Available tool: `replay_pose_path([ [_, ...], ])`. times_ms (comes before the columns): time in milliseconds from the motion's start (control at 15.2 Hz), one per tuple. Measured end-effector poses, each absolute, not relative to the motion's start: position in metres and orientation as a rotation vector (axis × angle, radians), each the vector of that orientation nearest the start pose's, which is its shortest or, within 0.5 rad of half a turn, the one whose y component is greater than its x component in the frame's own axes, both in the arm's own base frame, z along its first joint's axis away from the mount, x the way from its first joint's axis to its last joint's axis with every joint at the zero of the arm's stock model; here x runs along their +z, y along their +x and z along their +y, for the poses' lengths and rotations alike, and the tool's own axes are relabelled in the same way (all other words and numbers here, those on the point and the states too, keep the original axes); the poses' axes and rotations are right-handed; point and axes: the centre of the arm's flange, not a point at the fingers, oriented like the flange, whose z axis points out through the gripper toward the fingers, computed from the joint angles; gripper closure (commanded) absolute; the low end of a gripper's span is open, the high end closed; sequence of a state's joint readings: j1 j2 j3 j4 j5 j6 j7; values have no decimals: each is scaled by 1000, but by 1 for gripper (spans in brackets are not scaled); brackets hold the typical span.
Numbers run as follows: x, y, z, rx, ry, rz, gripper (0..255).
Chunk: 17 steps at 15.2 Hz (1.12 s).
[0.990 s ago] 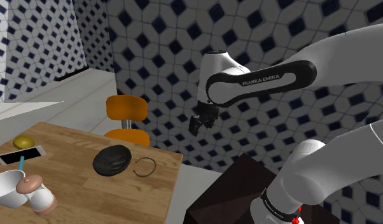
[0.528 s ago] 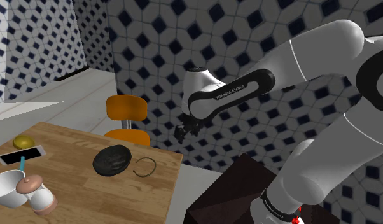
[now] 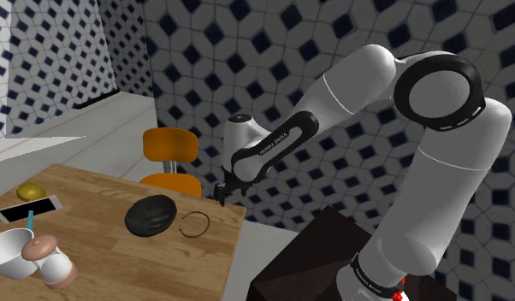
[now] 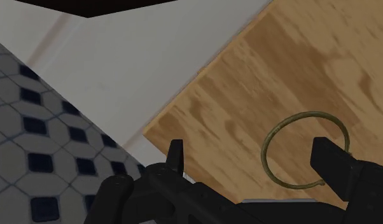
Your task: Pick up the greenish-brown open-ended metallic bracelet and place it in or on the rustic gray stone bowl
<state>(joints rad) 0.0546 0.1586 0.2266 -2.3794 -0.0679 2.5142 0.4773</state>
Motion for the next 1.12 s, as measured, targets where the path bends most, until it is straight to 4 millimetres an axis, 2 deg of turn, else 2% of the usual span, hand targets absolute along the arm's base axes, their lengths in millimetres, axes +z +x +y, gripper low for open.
replay_pose_path([
  [198,230,504,149,18,-3138,248,0],
  [726,148,562,186,-2,-3121,305,0],
  [1122,113,568,187,-5,-3119,311,0],
])
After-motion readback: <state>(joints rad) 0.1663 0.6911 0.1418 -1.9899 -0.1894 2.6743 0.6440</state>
